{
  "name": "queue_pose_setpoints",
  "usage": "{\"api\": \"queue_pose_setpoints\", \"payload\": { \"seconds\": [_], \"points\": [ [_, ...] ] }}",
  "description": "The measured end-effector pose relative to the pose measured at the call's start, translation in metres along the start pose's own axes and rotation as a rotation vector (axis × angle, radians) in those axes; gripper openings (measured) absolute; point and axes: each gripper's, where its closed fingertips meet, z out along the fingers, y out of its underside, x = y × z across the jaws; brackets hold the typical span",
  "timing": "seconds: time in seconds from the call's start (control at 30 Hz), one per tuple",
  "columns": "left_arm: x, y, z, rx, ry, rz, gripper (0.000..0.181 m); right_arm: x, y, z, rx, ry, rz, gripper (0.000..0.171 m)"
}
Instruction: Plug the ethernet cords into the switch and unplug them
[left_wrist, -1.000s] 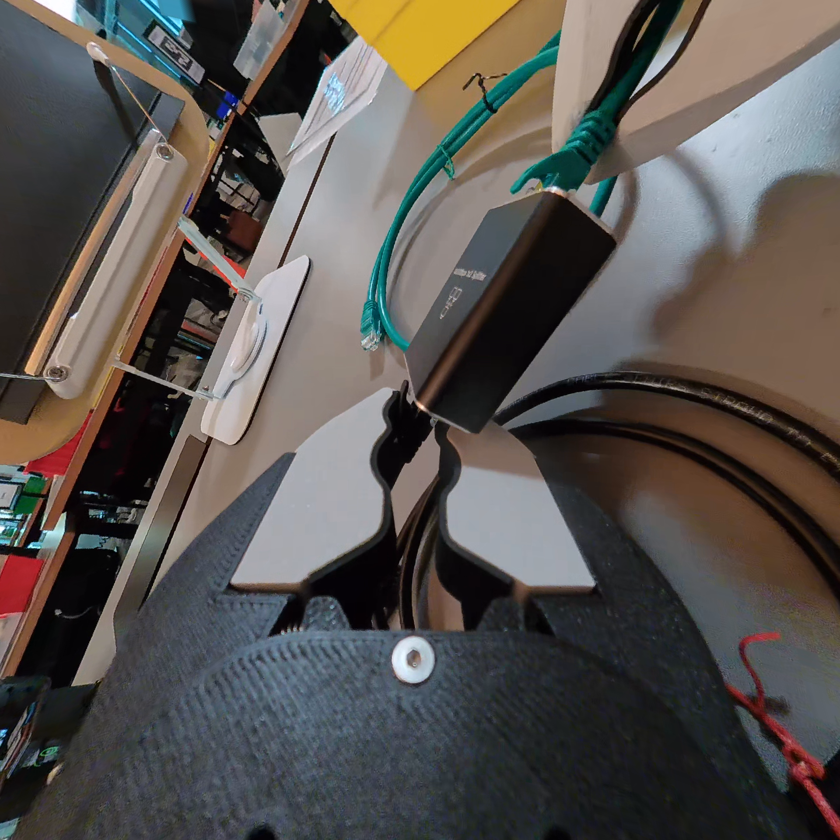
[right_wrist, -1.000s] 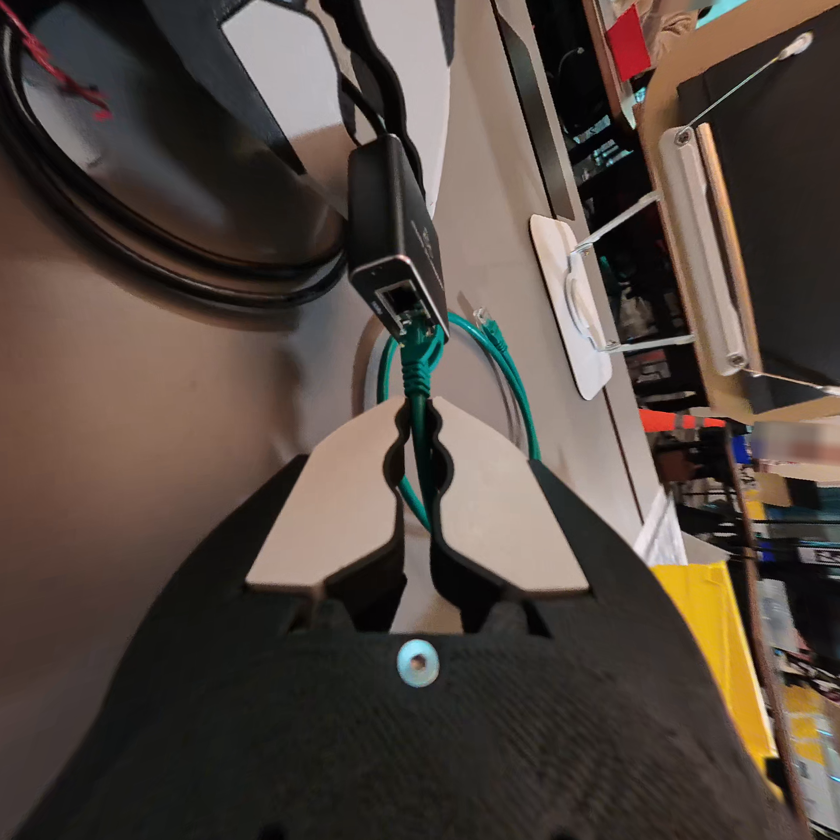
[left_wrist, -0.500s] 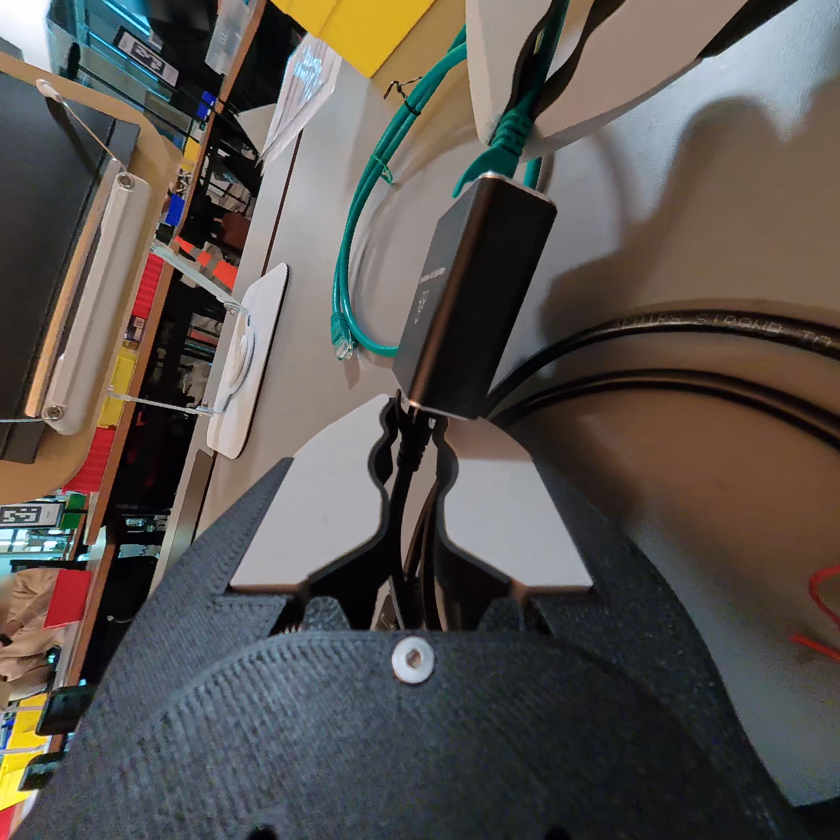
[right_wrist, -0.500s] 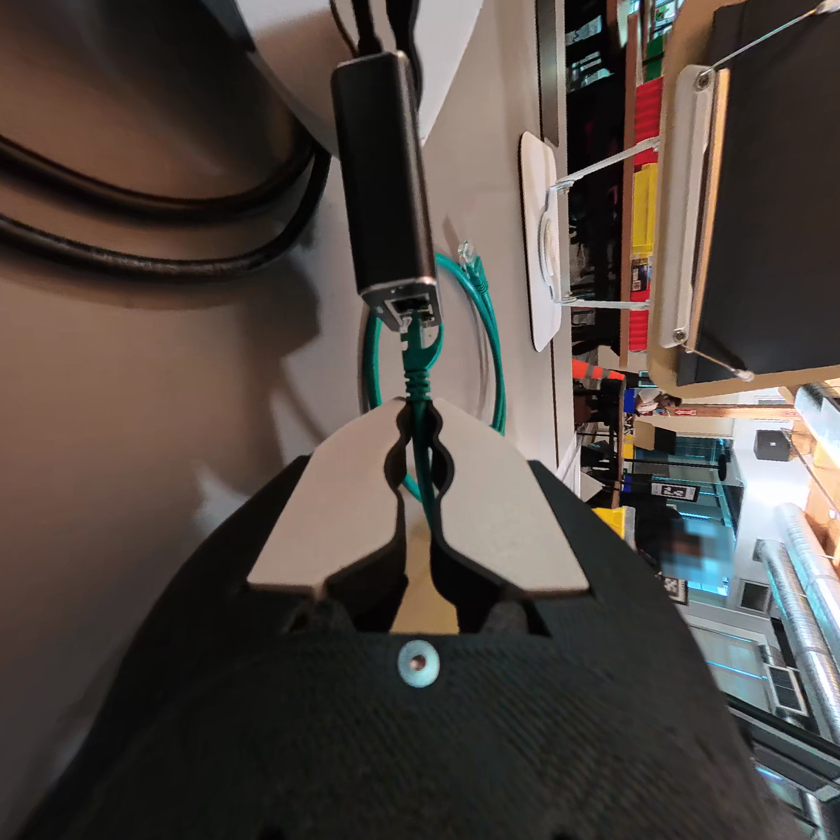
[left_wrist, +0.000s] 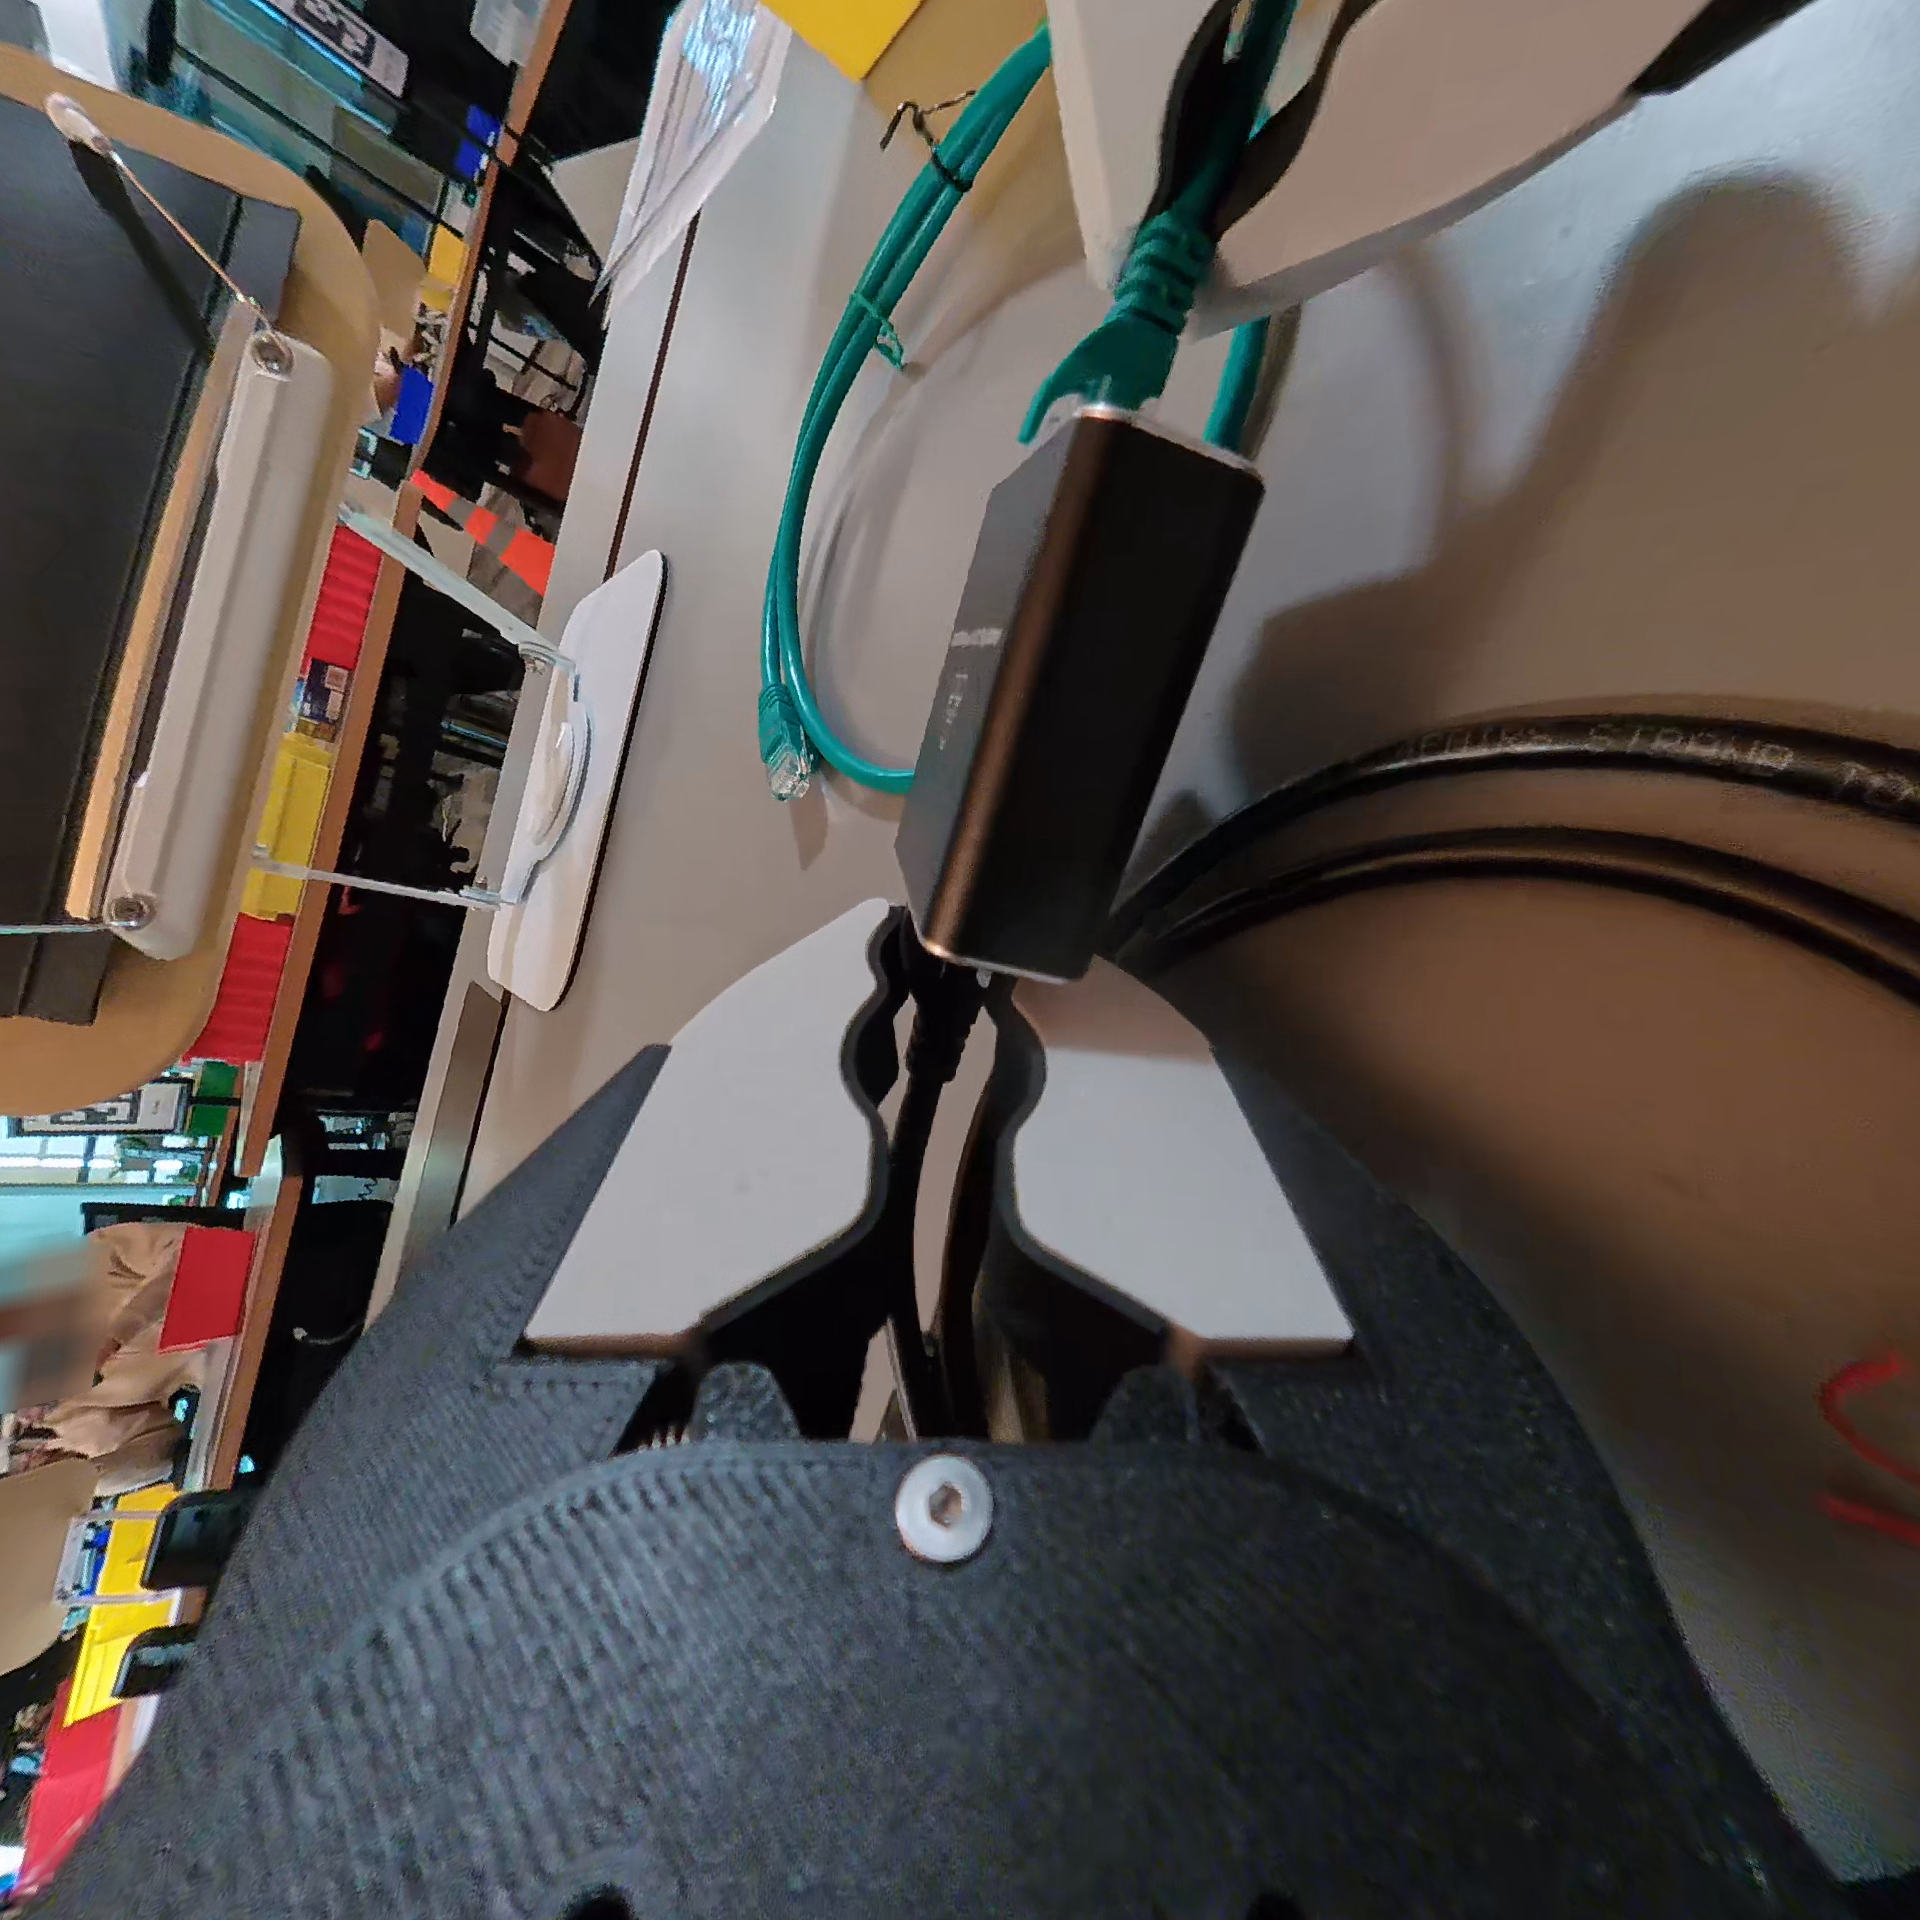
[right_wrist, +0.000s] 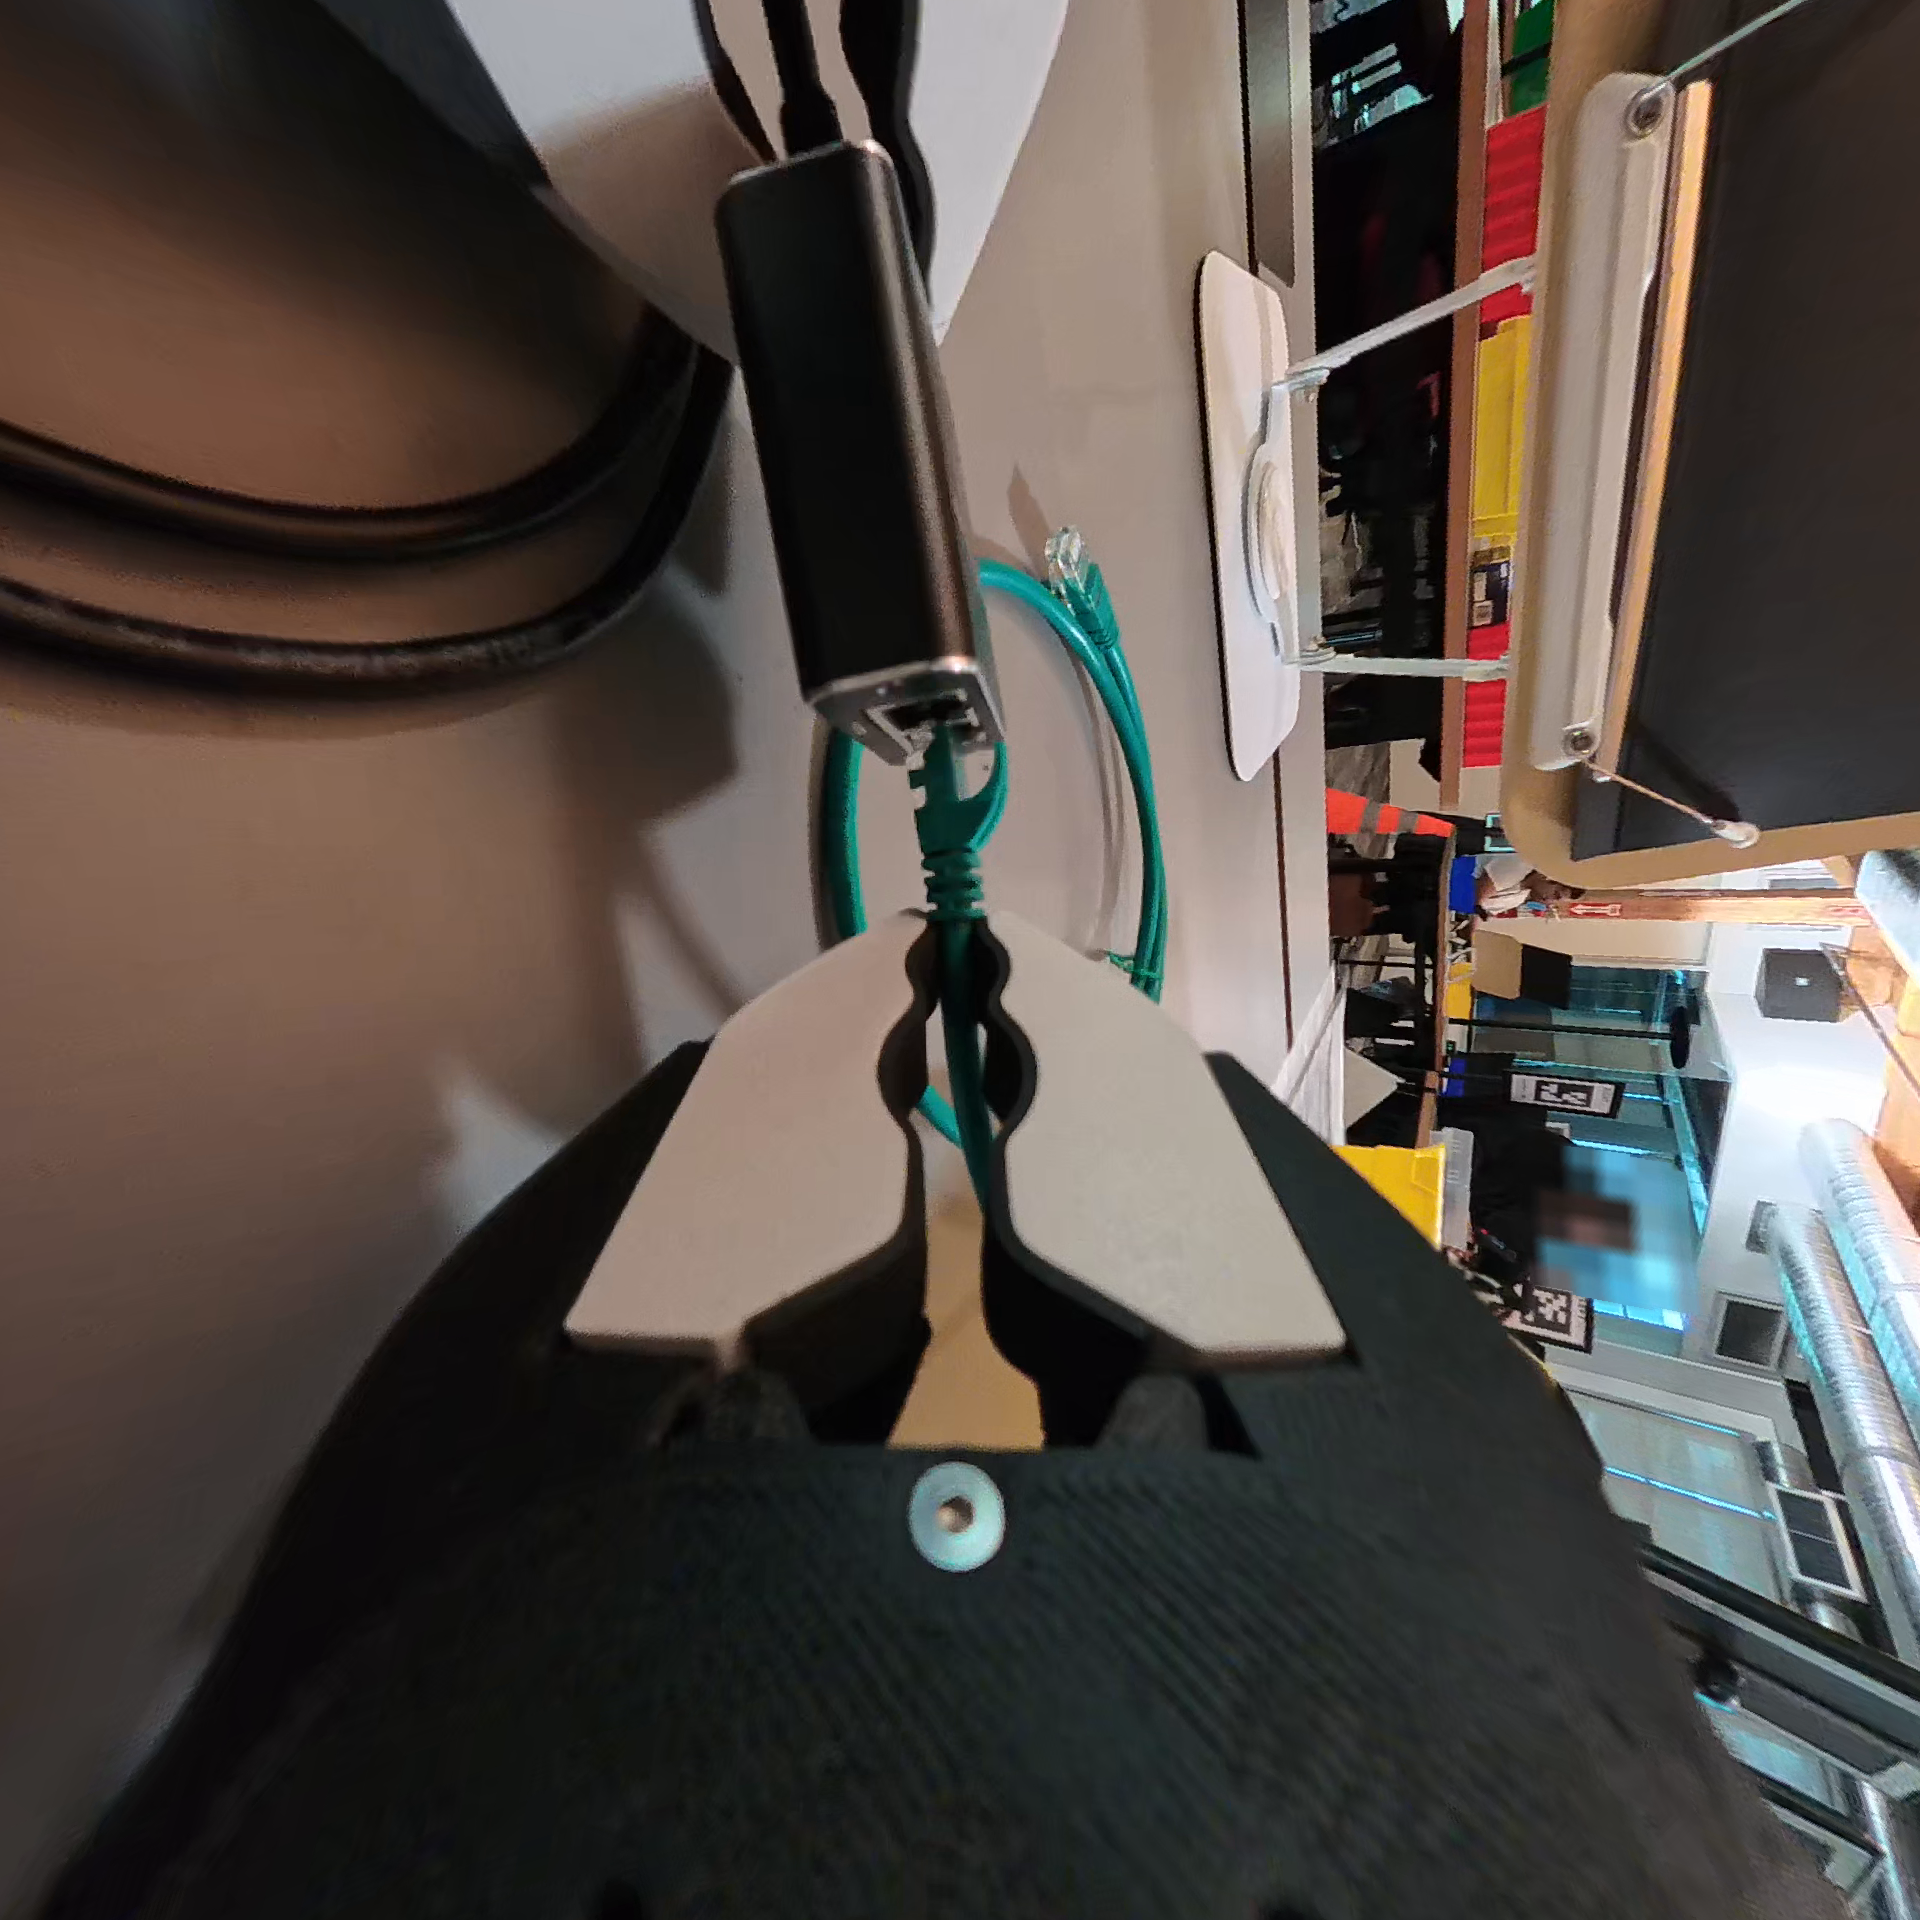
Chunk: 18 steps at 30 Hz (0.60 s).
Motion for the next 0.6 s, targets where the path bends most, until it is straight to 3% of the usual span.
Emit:
{"api": "queue_pose_setpoints", "payload": {
  "seconds": [0.47,0.6],
  "points": [
    [-0.015,0.001,0.0,0.067,-0.043,-0.032,0.013,0.01,-0.015,-0.006,0.187,-0.003,0.119,0.006],
    [-0.03,-0.002,-0.005,0.126,-0.093,-0.111,0.034,0.015,-0.018,-0.009,0.236,-0.01,0.183,0.006]
  ]
}}
